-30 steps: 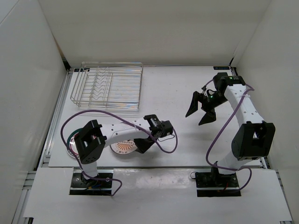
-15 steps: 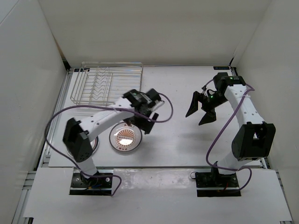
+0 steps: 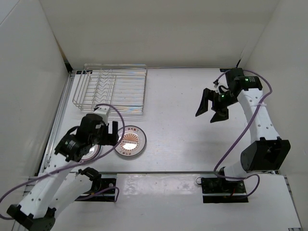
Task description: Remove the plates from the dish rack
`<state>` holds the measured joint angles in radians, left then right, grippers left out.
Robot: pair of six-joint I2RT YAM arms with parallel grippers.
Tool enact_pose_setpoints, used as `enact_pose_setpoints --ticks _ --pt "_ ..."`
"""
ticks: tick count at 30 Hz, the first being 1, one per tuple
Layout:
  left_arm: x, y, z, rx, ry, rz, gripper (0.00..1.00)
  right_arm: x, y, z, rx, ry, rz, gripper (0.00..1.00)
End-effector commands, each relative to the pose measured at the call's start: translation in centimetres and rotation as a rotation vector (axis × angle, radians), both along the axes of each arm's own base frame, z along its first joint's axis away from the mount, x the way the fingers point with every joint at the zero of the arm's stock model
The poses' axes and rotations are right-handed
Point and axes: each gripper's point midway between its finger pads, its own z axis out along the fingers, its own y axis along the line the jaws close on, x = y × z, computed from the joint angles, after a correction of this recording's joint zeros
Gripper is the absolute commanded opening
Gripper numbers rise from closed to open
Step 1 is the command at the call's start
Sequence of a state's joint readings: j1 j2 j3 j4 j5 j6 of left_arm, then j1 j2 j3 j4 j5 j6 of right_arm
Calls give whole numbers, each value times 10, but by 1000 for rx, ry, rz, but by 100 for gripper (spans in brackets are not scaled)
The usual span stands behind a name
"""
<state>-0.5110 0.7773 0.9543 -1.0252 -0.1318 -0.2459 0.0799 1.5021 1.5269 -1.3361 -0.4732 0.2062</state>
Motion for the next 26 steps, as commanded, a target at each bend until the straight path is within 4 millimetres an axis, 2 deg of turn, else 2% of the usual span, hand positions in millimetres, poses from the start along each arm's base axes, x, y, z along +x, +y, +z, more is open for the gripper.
enact_pose_setpoints --ticks 1,2,4,7,8,11,15,17,18,21,22,26 --pt "1 23 6 -60 -153 159 100 -22 -18 21 -108 -5 -32 90" --pt "0 25 -11 -46 -122 182 100 -21 -24 23 -143 -19 -46 90" --pt "-6 30 -23 -85 -136 233 100 -16 -29 34 -175 -58 -78 90" --pt "-18 42 -58 -98 -126 304 100 -16 -65 41 -377 -97 -165 90" --pt "-24 40 -61 -103 -123 265 100 -17 -73 45 -423 -101 -207 90" --pt "-33 55 -57 -31 -135 259 100 -21 -89 47 -501 -110 -259 90" --pt "-39 94 -49 93 -152 430 100 -18 -90 47 -513 -101 -278 90" --pt "-38 110 -45 147 -194 495 100 -15 -89 46 -507 -100 -276 90" --pt "-37 124 -40 173 -241 581 100 -16 -87 45 -498 -93 -271 90" --pt "-35 133 -47 195 -271 630 100 -17 -88 43 -499 -98 -277 90" --pt "-29 130 -43 155 -314 639 100 -18 -89 41 -506 -95 -271 90" --pt "-22 135 -60 185 -353 672 100 -31 -94 31 -543 -44 -266 90"
